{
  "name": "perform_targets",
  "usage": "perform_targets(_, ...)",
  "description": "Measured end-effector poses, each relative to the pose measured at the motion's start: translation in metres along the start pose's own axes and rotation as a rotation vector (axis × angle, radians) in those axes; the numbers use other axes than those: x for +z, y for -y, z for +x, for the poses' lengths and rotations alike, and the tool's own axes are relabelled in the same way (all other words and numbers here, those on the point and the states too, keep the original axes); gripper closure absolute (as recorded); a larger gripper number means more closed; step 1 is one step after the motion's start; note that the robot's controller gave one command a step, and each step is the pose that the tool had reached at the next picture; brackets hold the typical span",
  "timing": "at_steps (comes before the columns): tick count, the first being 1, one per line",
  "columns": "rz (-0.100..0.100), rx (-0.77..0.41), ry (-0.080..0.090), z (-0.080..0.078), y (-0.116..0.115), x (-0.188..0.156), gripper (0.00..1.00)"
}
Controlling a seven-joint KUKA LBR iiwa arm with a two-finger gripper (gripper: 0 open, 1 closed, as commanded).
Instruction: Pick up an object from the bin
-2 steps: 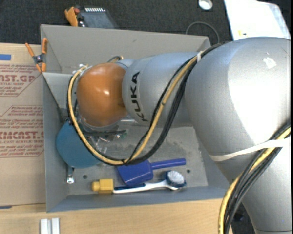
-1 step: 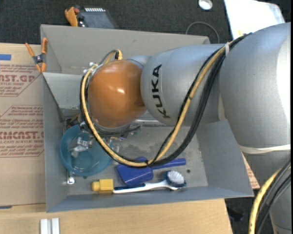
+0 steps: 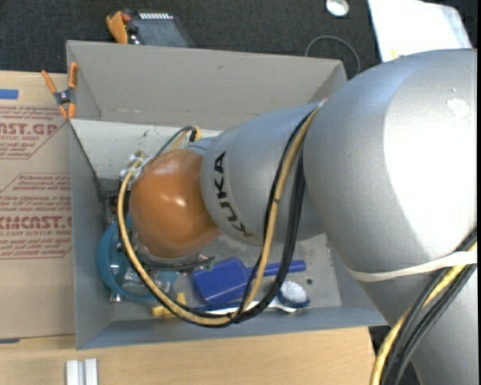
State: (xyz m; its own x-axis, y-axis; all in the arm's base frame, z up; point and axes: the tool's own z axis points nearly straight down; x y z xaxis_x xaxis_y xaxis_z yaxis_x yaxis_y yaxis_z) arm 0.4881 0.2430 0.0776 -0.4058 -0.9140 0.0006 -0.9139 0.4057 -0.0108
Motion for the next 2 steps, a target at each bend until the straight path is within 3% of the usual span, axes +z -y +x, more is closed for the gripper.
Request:
perform_targets(1, 0.000, -0.002, 0.000, 0.000, 0.000, 0.000, 1.00)
perform_targets(2, 0.000, -0.092, -0.012, -0.021, 0.049, 0.008, 1.00)
